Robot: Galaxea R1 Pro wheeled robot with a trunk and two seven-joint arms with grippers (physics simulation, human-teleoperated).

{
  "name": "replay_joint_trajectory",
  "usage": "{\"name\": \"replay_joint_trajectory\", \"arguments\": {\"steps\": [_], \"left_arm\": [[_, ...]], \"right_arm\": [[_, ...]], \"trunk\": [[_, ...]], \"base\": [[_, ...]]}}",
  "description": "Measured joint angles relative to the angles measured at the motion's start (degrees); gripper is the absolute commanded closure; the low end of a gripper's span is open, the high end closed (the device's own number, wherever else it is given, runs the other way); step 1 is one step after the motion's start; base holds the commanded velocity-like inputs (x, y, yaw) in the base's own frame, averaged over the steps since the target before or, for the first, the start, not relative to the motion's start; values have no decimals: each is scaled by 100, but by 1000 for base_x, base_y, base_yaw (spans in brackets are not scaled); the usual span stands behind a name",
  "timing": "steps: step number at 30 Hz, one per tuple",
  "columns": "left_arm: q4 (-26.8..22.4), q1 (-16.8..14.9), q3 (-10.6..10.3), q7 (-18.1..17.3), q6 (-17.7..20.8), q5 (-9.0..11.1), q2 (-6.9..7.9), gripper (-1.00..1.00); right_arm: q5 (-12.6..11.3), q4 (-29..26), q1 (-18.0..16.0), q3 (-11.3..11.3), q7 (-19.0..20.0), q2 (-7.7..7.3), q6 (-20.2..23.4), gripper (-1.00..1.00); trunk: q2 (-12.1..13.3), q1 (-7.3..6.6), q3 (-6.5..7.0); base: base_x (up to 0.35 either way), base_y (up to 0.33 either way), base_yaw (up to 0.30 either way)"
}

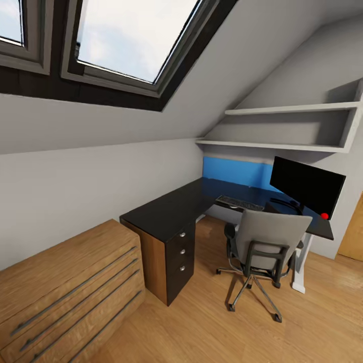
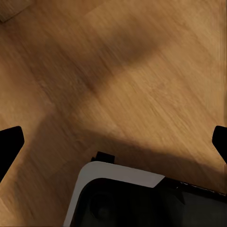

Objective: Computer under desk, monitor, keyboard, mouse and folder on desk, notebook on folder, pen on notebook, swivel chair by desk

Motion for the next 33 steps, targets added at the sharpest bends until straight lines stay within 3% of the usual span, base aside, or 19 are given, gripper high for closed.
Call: {"name": "replay_joint_trajectory", "arguments": {"steps": [20,33], "left_arm": [[-1,1,3,0,-6,1,0,-100],[-2,2,9,0,-7,2,0,-100]], "right_arm": [[69,9,0,1,1,9,10,-100],[67,9,0,0,-8,14,11,-100]], "trunk": [[0,-1,147],[0,-3,259]], "base": [[52,-3,-180],[205,0,-32]]}}
